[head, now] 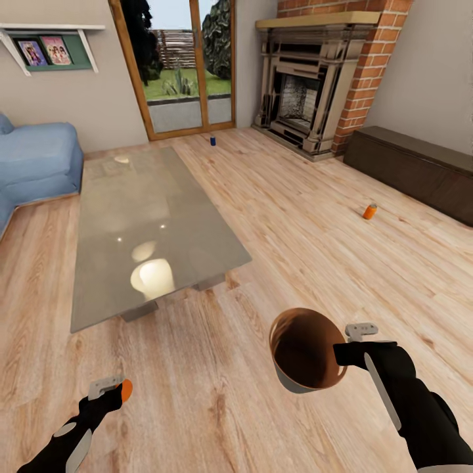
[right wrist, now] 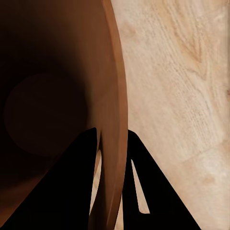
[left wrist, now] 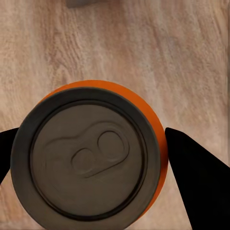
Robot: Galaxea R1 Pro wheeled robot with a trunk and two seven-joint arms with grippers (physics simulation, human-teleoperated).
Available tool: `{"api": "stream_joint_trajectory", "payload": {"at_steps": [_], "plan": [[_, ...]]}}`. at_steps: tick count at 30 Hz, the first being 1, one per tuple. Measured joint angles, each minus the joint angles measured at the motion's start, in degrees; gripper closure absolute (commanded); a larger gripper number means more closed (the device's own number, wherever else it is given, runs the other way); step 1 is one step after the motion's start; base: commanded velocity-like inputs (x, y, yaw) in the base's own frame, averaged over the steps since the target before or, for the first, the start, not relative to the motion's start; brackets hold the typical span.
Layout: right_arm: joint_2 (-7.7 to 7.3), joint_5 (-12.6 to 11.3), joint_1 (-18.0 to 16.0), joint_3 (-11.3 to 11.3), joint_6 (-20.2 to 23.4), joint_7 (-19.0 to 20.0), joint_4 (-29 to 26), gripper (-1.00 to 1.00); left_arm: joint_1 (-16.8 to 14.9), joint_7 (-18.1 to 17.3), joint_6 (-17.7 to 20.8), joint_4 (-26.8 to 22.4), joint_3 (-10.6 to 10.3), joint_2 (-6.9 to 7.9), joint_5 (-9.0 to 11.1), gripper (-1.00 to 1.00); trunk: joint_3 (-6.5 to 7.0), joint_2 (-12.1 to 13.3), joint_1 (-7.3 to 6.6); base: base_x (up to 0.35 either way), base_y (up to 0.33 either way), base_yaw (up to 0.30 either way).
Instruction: Put the three can of soda from the living room inside the tash can in the kitchen.
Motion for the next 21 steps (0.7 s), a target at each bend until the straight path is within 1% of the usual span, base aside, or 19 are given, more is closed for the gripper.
{"api": "stream_joint_trajectory", "payload": {"at_steps": [21], "plan": [[0.0, -0.1, 0.0, 0.0, 0.0, 0.0, 0.0, 1.0, 0.0, 0.0, 0.0, 0.1, 0.0, 0.0, 0.0, 1.0, 5.74, 8.4, -4.61, 0.0, 0.0, 0.0]]}}
